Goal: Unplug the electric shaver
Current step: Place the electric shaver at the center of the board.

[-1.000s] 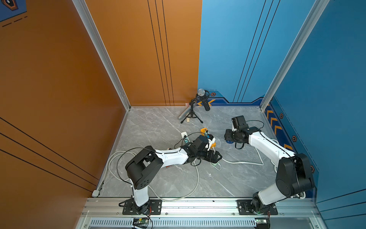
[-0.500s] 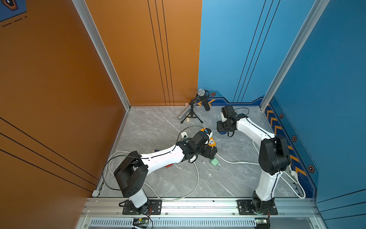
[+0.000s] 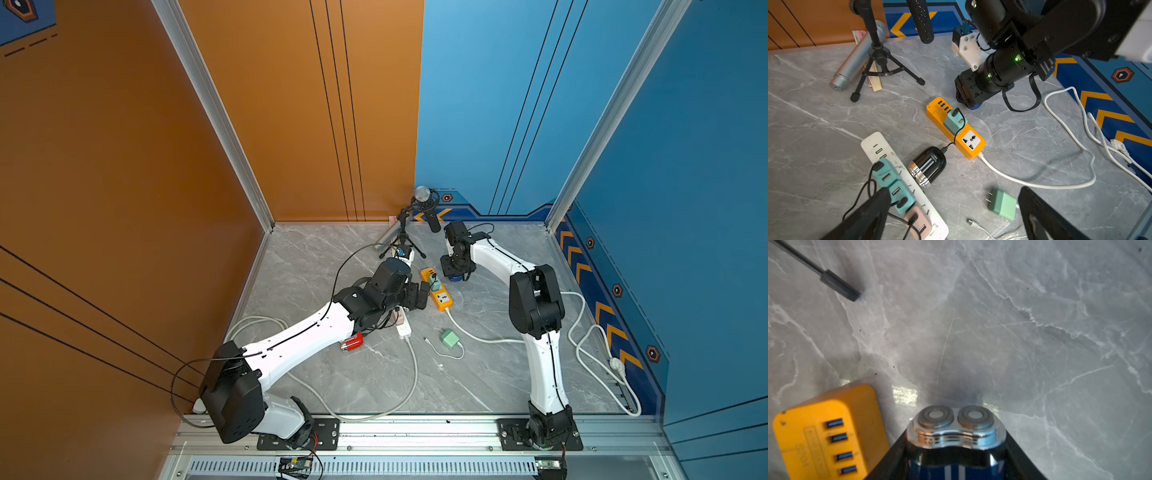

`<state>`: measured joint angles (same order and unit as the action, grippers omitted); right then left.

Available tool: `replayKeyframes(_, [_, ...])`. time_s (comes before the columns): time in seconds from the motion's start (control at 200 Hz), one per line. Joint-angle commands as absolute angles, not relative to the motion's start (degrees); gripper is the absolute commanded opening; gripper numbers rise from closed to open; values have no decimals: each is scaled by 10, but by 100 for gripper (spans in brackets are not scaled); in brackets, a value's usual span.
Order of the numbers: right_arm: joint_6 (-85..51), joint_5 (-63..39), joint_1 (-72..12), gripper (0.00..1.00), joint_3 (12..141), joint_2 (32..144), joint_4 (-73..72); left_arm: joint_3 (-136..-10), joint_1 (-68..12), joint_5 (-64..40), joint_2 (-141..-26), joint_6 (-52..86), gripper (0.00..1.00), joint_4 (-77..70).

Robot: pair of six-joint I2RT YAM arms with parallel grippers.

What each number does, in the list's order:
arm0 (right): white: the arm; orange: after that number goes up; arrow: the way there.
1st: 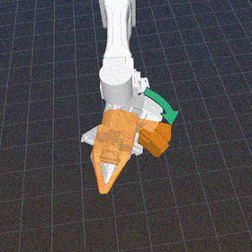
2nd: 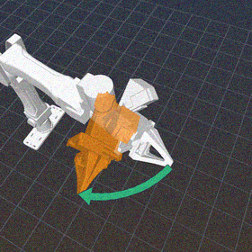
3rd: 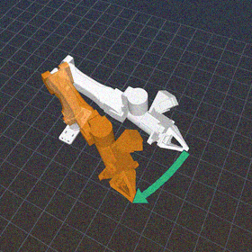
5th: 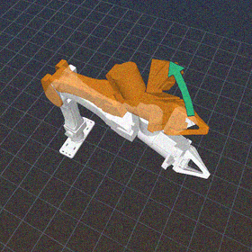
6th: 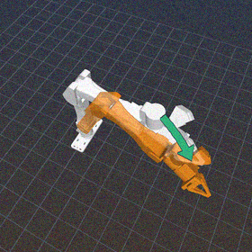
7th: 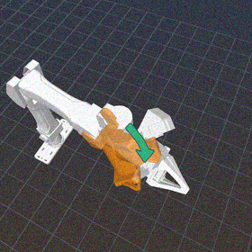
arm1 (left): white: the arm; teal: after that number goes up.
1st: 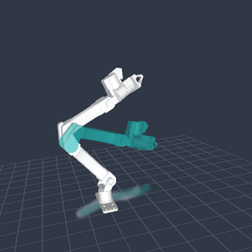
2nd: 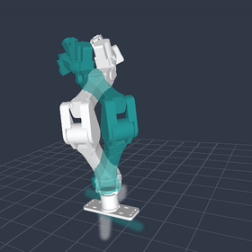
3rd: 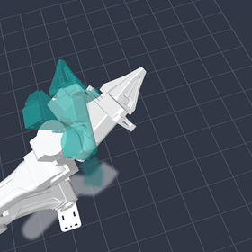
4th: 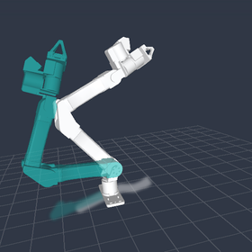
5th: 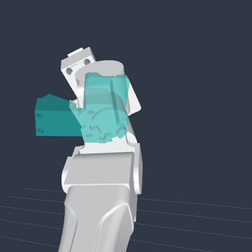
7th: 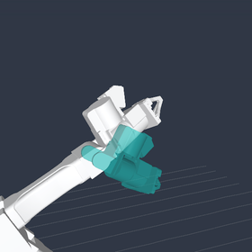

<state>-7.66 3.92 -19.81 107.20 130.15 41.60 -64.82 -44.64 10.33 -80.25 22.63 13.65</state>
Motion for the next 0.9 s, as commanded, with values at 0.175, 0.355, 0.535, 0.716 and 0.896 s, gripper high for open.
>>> replayKeyframes(0.175, [-64, 72, -187, 56, 1110, 1334, 458, -608, -432, 139, -761, 244, 99, 165])
replayKeyframes(0.355, [-64, 52, -184, 66, 1119, 1347, 471, -602, -425, 140, -758, 250, 99, 174])
replayKeyframes(0.535, [-77, 47, -181, 79, 1120, 1347, 477, -601, -419, 140, -757, 250, 99, 178])
replayKeyframes(0.716, [-93, 60, -175, 85, 1123, 1315, 477, -601, -413, 137, -751, 249, 99, 180])
replayKeyframes(0.896, [-102, 64, -167, 85, 1094, 1216, 477, -605, -380, 111, -748, 252, 99, 179])
